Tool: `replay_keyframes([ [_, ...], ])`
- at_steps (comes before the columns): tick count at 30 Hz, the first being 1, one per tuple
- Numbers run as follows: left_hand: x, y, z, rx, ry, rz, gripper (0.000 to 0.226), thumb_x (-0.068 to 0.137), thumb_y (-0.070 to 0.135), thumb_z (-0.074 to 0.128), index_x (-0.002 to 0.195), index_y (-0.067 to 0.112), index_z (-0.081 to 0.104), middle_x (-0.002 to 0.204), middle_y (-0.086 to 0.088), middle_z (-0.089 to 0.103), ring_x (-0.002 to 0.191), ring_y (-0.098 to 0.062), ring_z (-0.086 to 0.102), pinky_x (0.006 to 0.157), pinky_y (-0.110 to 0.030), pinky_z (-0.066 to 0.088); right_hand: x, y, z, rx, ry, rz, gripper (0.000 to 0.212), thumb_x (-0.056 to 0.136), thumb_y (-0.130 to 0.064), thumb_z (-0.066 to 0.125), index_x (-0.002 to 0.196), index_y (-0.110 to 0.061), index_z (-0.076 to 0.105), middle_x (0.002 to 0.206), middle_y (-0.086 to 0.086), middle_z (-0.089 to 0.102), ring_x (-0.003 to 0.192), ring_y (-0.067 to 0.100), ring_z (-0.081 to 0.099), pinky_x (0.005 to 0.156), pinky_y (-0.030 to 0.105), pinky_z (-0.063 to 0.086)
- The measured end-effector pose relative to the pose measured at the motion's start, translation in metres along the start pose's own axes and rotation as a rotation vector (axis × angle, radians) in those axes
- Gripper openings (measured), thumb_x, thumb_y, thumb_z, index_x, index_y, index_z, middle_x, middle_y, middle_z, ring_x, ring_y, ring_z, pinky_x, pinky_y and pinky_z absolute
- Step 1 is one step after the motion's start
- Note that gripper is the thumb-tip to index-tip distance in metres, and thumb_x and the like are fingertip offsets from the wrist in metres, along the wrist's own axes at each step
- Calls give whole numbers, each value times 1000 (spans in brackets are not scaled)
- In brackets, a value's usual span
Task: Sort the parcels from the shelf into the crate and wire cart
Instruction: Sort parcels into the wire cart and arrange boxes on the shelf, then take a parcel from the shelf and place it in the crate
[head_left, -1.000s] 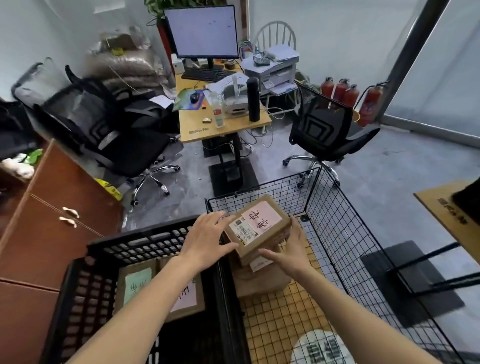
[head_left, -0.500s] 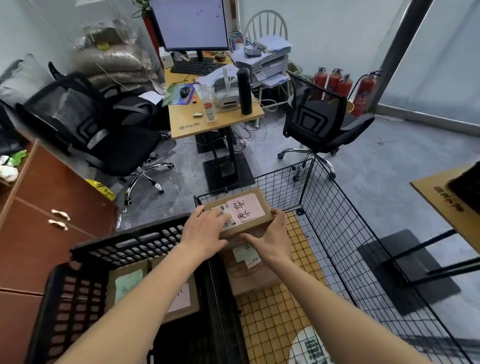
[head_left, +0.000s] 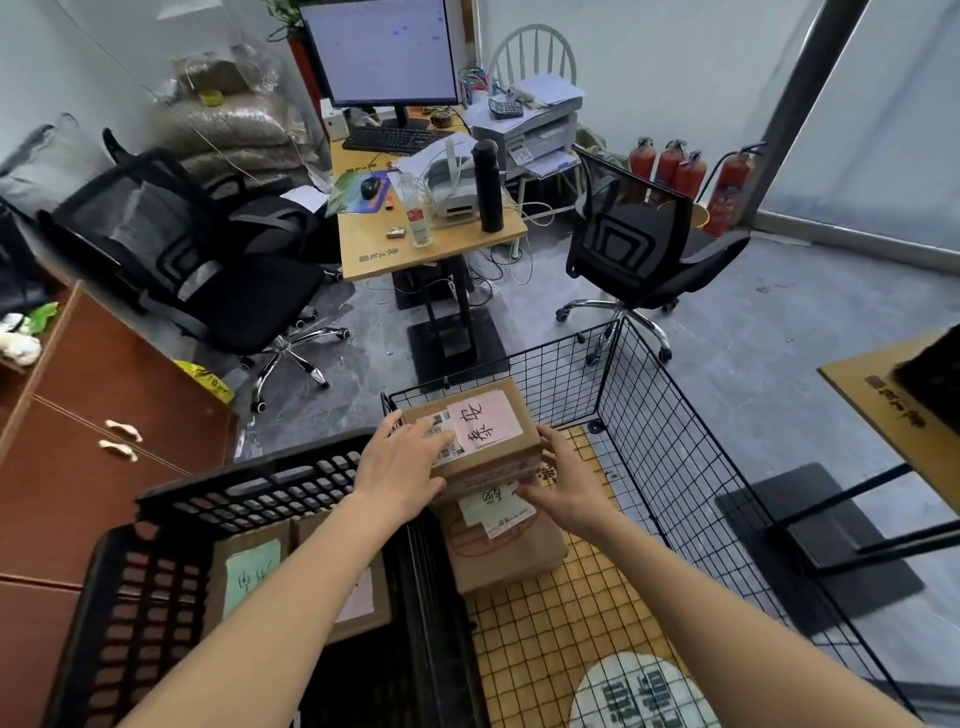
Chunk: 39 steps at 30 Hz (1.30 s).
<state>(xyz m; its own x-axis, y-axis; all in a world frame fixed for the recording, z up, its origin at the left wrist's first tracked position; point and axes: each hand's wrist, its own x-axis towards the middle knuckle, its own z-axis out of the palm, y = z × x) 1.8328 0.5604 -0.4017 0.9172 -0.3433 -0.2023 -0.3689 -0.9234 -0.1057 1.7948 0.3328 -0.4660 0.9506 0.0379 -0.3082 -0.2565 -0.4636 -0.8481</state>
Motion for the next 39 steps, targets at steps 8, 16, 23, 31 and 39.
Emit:
replay_keyframes([
  [8, 0, 1, -3, 0, -29, -12, 76, 93, 53, 64, 157, 31, 31, 164, 0, 31, 150, -18, 31, 127, -39, 1, 0, -3, -10, -45, -56, 42, 98, 81, -18, 84, 158, -29, 25, 153, -7, 47, 141, 17, 43, 113, 39, 40],
  [16, -17, -3, -36, -98, 19, -47, 72, 95, 63, 54, 157, 33, 32, 164, 3, 31, 151, -15, 29, 128, -40, 6, -29, -20, -40, -183, -4, 41, 101, 82, -34, 82, 161, -28, 20, 166, -5, 27, 151, 21, 28, 119, 46, 30],
  [23, -47, 18, -92, -185, 108, 45, 70, 97, 59, 54, 157, 31, 34, 164, 2, 32, 150, -18, 29, 126, -38, 9, -99, -74, -79, -608, 71, -2, 91, 87, -54, 72, 160, -34, 21, 166, -12, 22, 149, 18, 33, 114, 49, 39],
  [31, -139, 51, -156, -238, 230, 328, 72, 96, 65, 49, 157, 32, 32, 161, 3, 37, 147, -22, 36, 124, -44, 23, -263, -149, -81, -787, 360, 116, 89, 89, -62, 65, 161, -38, 18, 169, -8, 18, 152, 22, 28, 114, 46, 38],
  [39, -299, 102, -224, -272, 359, 640, 77, 97, 63, 51, 161, 31, 22, 168, 2, 21, 153, -21, 22, 124, -38, 16, -478, -203, -57, -838, 626, 278, 87, 91, -67, 59, 162, -36, 18, 170, -5, 15, 153, 21, 24, 121, 42, 29],
])
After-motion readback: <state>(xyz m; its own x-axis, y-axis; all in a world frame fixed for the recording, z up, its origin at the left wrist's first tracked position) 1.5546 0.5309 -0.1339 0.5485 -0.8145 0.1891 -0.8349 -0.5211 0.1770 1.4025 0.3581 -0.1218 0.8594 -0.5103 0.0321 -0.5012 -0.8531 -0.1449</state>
